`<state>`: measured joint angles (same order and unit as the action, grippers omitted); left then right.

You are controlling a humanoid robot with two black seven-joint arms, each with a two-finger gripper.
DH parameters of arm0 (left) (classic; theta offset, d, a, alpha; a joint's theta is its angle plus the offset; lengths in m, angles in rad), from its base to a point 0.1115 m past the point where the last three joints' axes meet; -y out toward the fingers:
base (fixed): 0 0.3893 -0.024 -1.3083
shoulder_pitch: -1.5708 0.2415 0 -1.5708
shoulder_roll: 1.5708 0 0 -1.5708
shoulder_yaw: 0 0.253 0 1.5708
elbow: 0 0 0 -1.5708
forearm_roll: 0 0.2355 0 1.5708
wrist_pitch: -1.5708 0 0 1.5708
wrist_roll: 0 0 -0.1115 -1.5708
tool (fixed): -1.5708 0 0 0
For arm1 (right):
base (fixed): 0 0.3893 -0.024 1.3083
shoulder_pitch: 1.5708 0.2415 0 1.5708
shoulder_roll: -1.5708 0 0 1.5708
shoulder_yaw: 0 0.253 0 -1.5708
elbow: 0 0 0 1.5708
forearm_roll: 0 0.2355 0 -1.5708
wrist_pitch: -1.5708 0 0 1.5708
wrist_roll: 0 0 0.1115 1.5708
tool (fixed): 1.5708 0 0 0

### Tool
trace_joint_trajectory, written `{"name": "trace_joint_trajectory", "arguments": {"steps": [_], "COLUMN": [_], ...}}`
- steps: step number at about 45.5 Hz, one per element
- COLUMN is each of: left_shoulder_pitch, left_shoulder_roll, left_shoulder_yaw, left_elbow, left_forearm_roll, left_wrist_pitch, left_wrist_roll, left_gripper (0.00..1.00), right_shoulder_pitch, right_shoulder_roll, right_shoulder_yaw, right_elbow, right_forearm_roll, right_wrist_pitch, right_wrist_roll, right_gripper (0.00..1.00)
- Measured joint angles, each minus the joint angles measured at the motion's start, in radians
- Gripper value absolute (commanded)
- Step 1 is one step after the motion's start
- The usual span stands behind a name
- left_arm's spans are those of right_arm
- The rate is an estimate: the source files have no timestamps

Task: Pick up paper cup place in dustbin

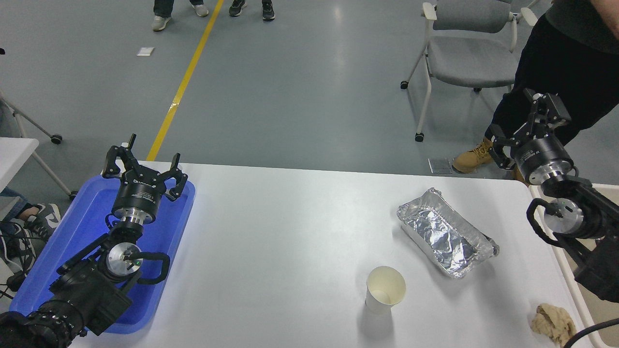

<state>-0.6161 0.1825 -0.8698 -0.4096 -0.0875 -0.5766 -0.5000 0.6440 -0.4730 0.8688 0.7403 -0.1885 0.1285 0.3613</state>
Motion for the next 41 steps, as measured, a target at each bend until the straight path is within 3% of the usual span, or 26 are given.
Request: {"name": "trace_joint_trajectory", "arguments": {"steps": [41], "left_shoulder_pitch": [0.001], "left_shoulder_roll": [0.0], "left_shoulder_yaw": [0.0], "left_elbow": [0.0], "left_forearm_roll": [0.0], "left_wrist_pitch": [-0.001], "left_wrist_roll": [0.0], "left_gripper": [1.0], "right_shoulder_pitch": [-0.009], "right_shoulder_roll": [0.01], "right_shoulder_yaw": [0.0], "right_elbow": [-0.006], "right_forearm_roll": [0.0], "right_wrist_pitch": [-0.003], "right_wrist_roll": [0.001], "right_gripper": [1.0]}}
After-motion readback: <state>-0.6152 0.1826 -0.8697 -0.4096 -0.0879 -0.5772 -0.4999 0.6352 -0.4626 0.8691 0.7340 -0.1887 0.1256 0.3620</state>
